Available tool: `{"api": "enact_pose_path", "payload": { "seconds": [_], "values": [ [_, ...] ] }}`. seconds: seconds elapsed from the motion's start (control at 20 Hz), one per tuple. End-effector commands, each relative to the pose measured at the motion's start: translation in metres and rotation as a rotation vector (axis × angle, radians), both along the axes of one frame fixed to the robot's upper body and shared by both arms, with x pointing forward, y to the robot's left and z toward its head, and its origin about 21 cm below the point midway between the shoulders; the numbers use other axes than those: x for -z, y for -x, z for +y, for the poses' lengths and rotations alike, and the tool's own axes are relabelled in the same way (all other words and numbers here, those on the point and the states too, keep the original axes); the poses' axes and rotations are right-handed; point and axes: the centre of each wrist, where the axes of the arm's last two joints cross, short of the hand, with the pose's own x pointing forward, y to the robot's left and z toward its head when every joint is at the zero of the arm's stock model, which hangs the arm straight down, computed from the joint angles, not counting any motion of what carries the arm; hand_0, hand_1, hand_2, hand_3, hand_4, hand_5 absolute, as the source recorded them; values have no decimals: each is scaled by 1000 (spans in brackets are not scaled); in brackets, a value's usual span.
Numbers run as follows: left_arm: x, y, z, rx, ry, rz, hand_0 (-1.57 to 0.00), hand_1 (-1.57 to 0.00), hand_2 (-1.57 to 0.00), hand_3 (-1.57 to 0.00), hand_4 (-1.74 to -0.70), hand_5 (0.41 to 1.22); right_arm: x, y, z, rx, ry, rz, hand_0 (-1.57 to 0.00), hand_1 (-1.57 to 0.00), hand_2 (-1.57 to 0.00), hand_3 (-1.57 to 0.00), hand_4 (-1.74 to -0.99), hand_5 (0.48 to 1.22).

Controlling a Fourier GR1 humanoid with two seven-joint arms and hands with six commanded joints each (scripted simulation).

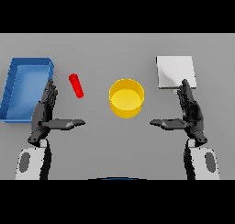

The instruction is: Pick up the red beaker and tilt it to pour out 1 green nut into yellow bowl. Pick up the yellow bowl and place it on the metallic measuring scale.

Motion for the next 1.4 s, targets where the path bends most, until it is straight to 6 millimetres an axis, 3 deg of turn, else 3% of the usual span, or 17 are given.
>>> {"api": "enact_pose_path", "payload": {
  "seconds": [0.0,0.25,0.35,0.55,0.85,1.0,1.35],
  "values": [
    [0,1,0,-1,1,-1,1,1,1,1,-1202,677,0,0,0,1,0,0,1,1,1,1,-1177,572],
    [0,9,0,1,1,-9,1,1,1,1,-1202,677,2,-2,-2,1,0,5,1,1,1,1,-1177,572],
    [-6,22,0,60,-95,-58,1,1,1,1,-1203,677,-8,4,-10,-19,183,-62,1,1,1,1,-1178,573],
    [-15,29,1,80,-142,-32,1,1,1,1,-1197,668,-9,12,-10,-48,253,-67,1,1,1,1,-1194,583],
    [-14,29,-4,97,-155,0,1,1,1,1,-1178,655,-12,10,-12,-82,192,-85,1,1,1,1,-1272,611],
    [-5,17,-6,94,-166,31,1,1,1,1,-1193,658,-11,13,-13,-98,188,-101,1,1,1,1,-1292,624],
    [5,-34,-12,61,-196,37,1,1,1,1,-1214,651,-14,6,-13,-94,193,-99,1,1,1,1,-1290,617]
  ]
}}
